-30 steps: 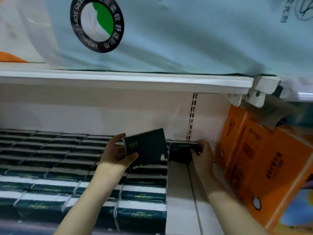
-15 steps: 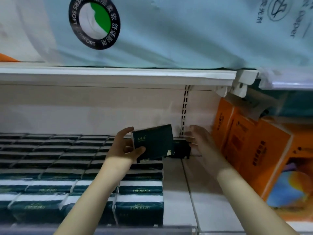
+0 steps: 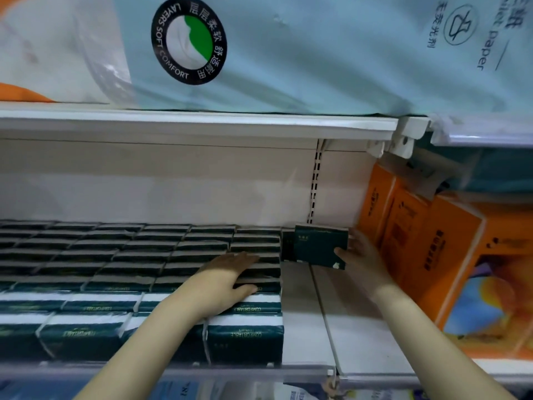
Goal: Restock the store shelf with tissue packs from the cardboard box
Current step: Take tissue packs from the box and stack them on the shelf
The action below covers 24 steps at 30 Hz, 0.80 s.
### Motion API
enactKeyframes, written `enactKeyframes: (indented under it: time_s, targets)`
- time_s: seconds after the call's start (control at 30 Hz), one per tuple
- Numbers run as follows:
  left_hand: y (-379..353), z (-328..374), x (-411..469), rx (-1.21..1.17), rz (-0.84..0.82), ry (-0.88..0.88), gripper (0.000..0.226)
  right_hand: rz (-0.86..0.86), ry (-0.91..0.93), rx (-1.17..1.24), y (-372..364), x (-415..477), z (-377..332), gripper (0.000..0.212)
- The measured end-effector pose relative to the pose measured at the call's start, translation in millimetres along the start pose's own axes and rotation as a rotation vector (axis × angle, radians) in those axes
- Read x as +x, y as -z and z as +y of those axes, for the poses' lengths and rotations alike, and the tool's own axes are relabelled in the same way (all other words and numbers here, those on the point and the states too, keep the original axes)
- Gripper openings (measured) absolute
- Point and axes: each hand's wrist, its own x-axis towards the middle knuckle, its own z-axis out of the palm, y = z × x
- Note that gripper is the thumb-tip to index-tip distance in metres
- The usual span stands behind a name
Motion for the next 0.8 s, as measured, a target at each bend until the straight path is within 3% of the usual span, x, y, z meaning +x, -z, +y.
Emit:
enactKeyframes:
  time_s: [0.17,0.33,0.53,0.8]
  targets:
    - [-1.4,-2.3,-1.0,-0.022,-0.039,0.038,0.053,0.078,0.062,-0.270,-10.6,4.1,19.9,0.052]
    - [-4.3,-5.3,-0.8,-0.003,-0.031,0.024,0.053,0.059,0.028,-0.200,-34.9,1.6,26.0,0.049]
    - [-5.9,-7.3,1.3,-0.028,-0.013,0.017,0.054,0.003,-0.047,-0.172,-49.0,7.0,36.9,0.091]
    - [-5.3,-7.9,2.6,-0.023,-0.030,0.025,0.054,-0.012,-0.029,-0.279,-49.7,16.4,46.8,0.058]
